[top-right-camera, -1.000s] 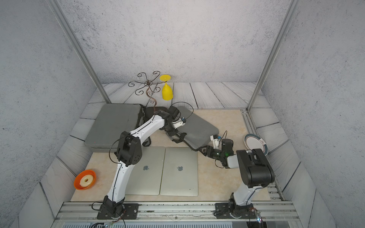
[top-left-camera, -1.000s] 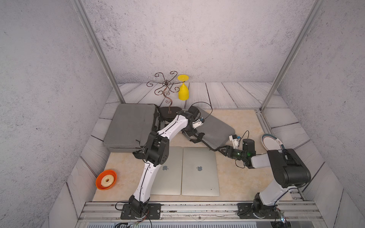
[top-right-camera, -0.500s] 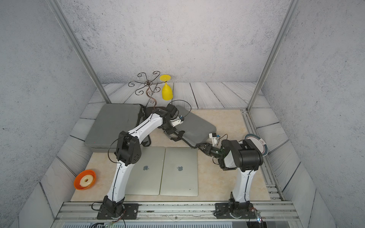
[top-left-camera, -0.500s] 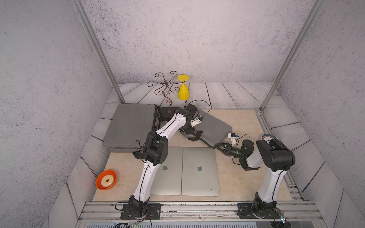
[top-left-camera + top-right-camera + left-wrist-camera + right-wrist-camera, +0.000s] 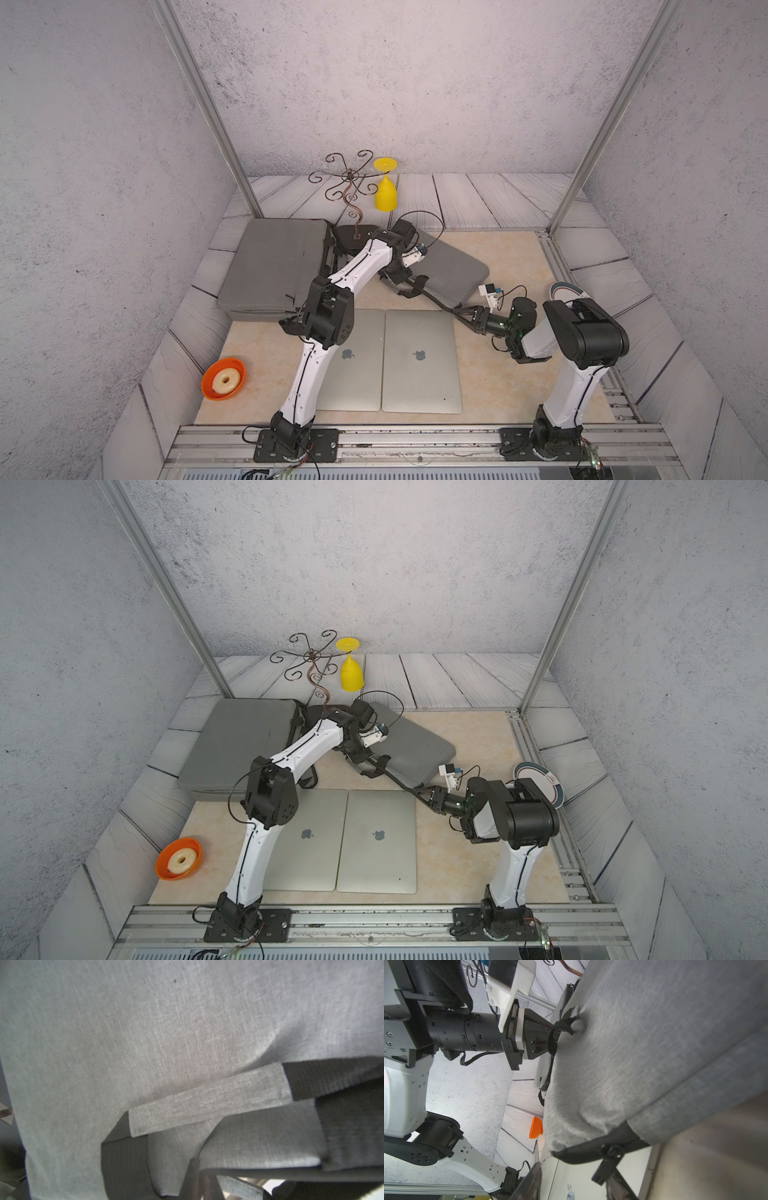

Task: Open the zippered laptop bag and take out the laptop
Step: Unzip the zipper on the zippered laptop bag.

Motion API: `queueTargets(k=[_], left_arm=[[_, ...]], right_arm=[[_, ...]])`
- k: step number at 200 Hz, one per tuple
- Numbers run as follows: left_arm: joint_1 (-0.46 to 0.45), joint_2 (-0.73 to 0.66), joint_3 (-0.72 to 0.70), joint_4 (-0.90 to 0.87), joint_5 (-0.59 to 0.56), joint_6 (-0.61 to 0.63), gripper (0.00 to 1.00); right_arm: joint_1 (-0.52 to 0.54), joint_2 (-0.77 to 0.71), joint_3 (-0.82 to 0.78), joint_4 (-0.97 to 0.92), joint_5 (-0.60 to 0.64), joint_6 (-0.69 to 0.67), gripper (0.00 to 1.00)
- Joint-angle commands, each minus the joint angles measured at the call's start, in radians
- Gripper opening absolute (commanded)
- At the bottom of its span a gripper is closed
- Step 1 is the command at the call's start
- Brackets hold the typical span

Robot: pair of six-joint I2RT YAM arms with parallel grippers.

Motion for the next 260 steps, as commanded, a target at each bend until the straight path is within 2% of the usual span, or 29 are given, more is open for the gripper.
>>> queueTargets(k=[1, 66, 106, 136, 203, 224, 260], left_arm=[[0.003, 0.005, 0.030, 0.010, 0.003, -0.008, 0.00], [0.006, 0.000, 0.028, 0.013, 0.010, -0.006, 0.00], [0.006, -0.001, 0.028, 0.011, 0.014, -0.012, 0.00], [0.006, 0.001, 0.029, 0.009, 0.016, -0.016, 0.00], [0.006, 0.002, 0.029, 0.018, 0.020, -0.037, 0.00], [0.006, 0.006, 0.035, 0.023, 0.012, -0.057, 0.00], [-0.003, 0.020, 0.045, 0.021, -0.003, -0.107, 0.00]], right_arm=[[-0.016, -0.045, 0.000, -0.029, -0.016, -0.031, 0.47], [-0.027, -0.064, 0.027, -0.111, -0.009, -0.064, 0.43], [-0.026, -0.029, 0.043, -0.110, -0.011, -0.063, 0.31], [-0.027, -0.021, 0.059, -0.118, -0.005, -0.066, 0.18], [-0.026, -0.033, 0.076, -0.191, 0.005, -0.117, 0.03], [-0.019, -0.079, 0.071, -0.294, 0.019, -0.196, 0.02], [0.013, -0.261, 0.062, -0.639, 0.137, -0.473, 0.01]])
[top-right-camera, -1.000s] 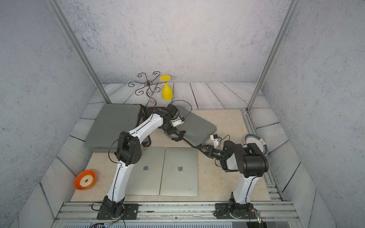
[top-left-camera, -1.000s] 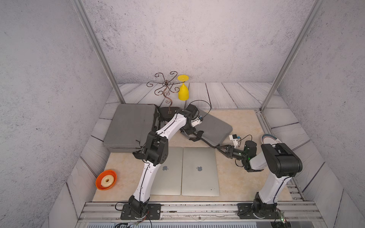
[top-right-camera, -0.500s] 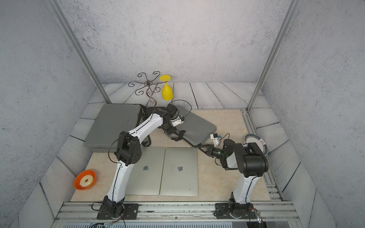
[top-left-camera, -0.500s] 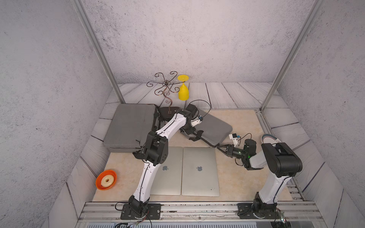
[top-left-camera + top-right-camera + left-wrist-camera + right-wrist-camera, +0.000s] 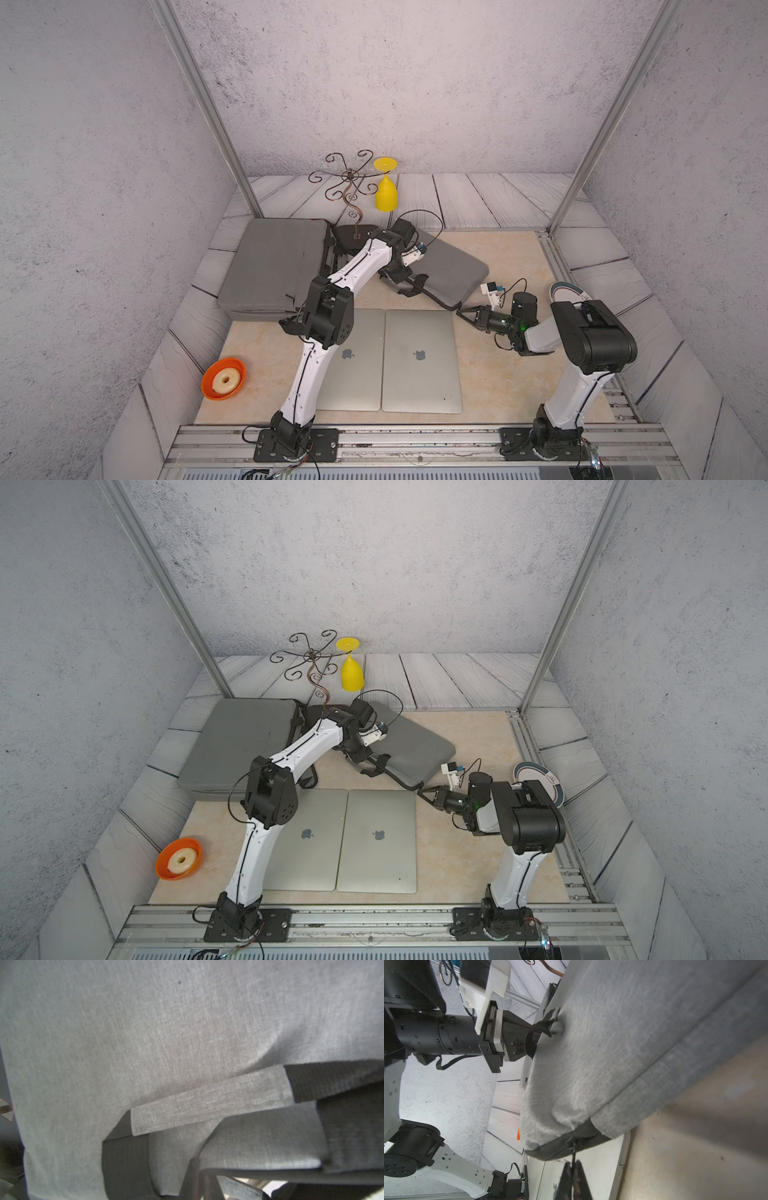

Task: Open the zippered laptop bag and take out the laptop
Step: Unzip the zipper on the zippered laptop bag.

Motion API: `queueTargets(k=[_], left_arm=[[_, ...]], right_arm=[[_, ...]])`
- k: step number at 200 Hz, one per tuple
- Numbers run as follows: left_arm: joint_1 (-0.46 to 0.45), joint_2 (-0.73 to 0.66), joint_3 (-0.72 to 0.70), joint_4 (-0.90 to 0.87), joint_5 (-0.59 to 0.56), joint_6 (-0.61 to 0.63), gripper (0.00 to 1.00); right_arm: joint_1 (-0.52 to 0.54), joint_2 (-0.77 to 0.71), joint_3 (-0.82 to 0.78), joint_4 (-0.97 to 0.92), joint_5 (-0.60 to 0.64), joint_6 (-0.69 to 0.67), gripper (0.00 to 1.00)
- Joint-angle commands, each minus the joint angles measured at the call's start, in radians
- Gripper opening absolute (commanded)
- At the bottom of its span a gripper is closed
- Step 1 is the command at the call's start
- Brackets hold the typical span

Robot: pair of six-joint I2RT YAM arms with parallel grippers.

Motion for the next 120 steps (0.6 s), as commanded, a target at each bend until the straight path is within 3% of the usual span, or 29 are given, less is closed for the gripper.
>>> queueTargets(k=[1, 26, 120], left_arm=[[-0.005, 0.021, 0.045, 0.012, -0.006, -0.072, 0.00], [-0.018, 0.035, 0.065, 0.005, -0.007, -0.097, 0.00], [-0.060, 0.050, 0.087, -0.003, -0.001, -0.192, 0.00]], right_arm=[[0.031, -0.190, 0.006, -0.291, 0.093, -0.260, 0.01], [0.084, -0.290, 0.048, -0.541, 0.168, -0.459, 0.00], [0.253, -0.463, 0.086, -0.803, 0.370, -0.676, 0.00]])
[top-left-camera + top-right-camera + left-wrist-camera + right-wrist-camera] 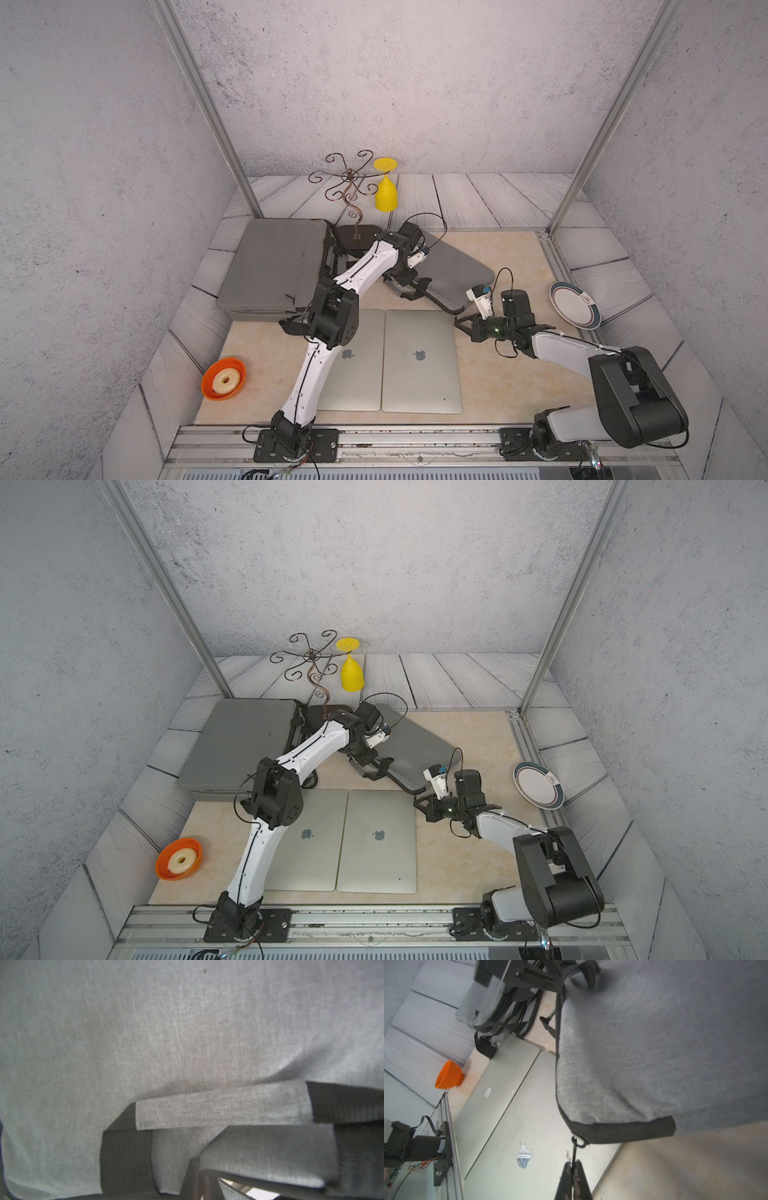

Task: Open the zippered laptop bag and take out the laptop
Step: Unzip the zipper on the zippered laptop bag.

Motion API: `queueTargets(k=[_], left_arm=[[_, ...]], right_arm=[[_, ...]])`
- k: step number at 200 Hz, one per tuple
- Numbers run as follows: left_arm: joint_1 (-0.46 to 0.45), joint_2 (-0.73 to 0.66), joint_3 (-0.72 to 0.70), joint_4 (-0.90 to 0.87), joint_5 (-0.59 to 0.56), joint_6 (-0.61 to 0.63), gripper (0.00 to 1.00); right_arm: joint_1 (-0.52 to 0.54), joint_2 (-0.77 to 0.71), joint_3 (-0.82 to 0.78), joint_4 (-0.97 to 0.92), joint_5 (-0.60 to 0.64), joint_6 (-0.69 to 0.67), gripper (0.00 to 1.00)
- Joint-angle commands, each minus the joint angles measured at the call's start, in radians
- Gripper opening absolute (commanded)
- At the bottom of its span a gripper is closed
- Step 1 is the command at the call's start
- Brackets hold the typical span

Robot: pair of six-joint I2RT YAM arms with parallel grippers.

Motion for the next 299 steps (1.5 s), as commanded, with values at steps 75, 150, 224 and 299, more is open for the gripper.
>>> queueTargets(k=[75, 150, 224, 299], left_arm=[[-0.046, -0.001, 0.041, -0.004, 0.065, -0.126, 0.00], [-0.075, -0.122, -0.131, 0.036, 0.169, -0.137, 0.00], [-0.083, -0.174, -0.256, 0.133, 0.294, -0.203, 0.00], [-0.070, -0.179, -0.299, 0.125, 0.202, -0.193, 0.01]], right_arm=[[0.148, 0.003, 0.098, -0.036, 0.234, 0.069, 0.00], [0.152, 0.113, 0.212, -0.155, 0.387, 0.067, 0.01], [0.122, 0.207, 0.292, -0.220, 0.375, -0.046, 0.03], [0.044, 0.048, 0.219, -0.316, 0.362, 0.077, 0.47]])
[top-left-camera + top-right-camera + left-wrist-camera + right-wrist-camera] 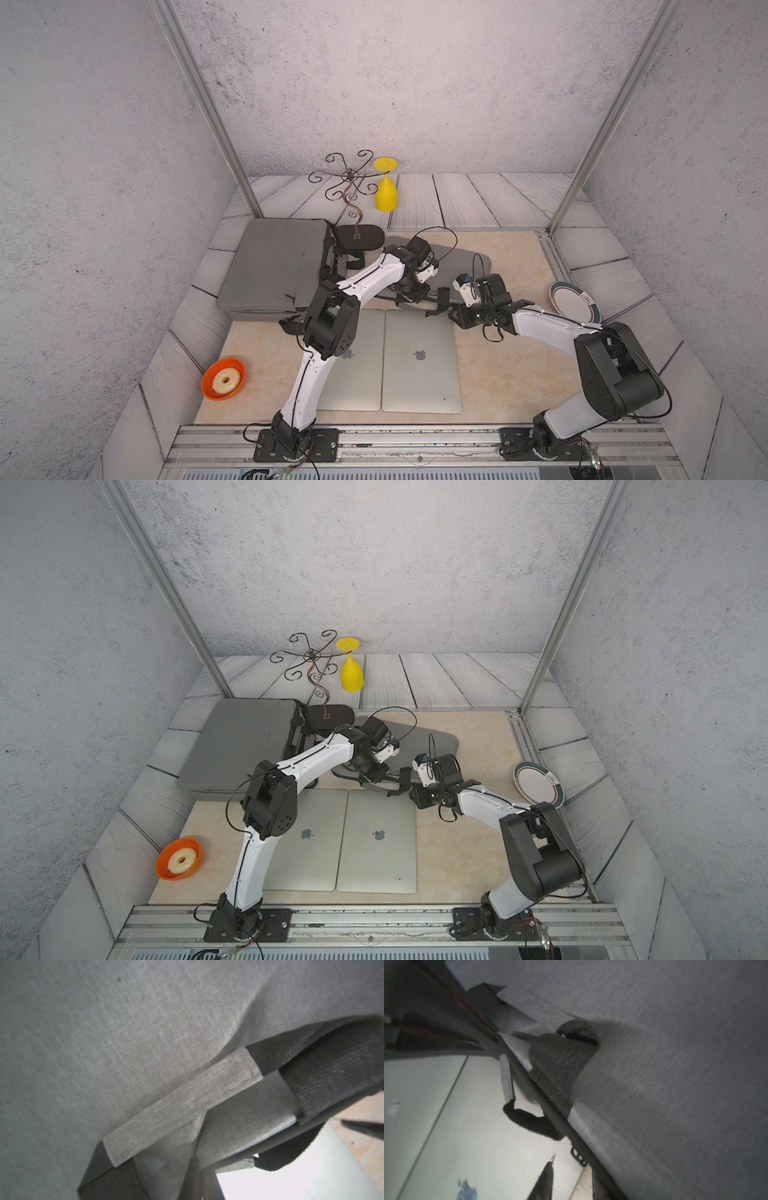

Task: Open the zippered laptop bag and take out the laptop
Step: Unzip the zipper on the zippered laptop bag.

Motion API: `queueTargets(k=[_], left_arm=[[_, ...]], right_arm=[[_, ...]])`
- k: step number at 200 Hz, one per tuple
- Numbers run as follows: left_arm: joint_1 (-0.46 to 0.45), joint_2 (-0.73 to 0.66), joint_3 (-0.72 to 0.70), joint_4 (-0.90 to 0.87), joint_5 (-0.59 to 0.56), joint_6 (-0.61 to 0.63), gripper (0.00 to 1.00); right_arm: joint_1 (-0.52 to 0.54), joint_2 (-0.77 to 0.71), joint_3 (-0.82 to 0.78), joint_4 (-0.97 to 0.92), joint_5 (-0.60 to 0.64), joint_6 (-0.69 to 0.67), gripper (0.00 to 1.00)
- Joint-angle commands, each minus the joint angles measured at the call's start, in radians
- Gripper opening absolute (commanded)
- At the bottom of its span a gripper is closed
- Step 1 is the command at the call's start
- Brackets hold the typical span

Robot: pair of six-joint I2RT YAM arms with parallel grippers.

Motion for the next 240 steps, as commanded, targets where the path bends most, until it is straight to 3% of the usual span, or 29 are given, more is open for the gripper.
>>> queueTargets(k=[1, 47, 75, 83, 112, 169, 203, 240], left_arm=[[0.005, -0.045, -0.015, -0.010, -0.012, 0.001, 0.02], [0.012, -0.042, -0.003, -0.010, -0.019, 0.018, 0.09], [0.012, -0.041, 0.003, -0.017, -0.009, 0.018, 0.13], [0.011, -0.042, 0.006, -0.022, -0.005, 0.018, 0.15], [0.012, -0.052, 0.009, -0.037, 0.009, 0.026, 0.22], [0.012, -0.062, 0.025, -0.052, -0.006, 0.036, 0.23], [0.012, -0.102, 0.020, -0.098, -0.001, 0.030, 0.31], [-0.003, -0.221, -0.116, -0.008, 0.141, -0.073, 0.43]], right_arm=[[-0.049, -0.105, -0.037, -0.059, -0.007, 0.075, 0.47], [-0.169, -0.183, -0.074, -0.075, -0.050, 0.422, 0.62], [-0.177, -0.158, -0.066, -0.018, -0.045, 0.603, 0.67], [-0.178, -0.149, -0.069, 0.008, -0.041, 0.658, 0.72], [-0.179, -0.098, -0.040, 0.004, -0.012, 0.804, 0.75], [-0.179, -0.085, 0.019, -0.160, 0.098, 0.889, 0.76], [-0.181, -0.119, 0.016, -0.218, 0.116, 0.906, 0.76], [-0.182, -0.042, 0.009, -0.121, 0.056, 0.927, 0.73]])
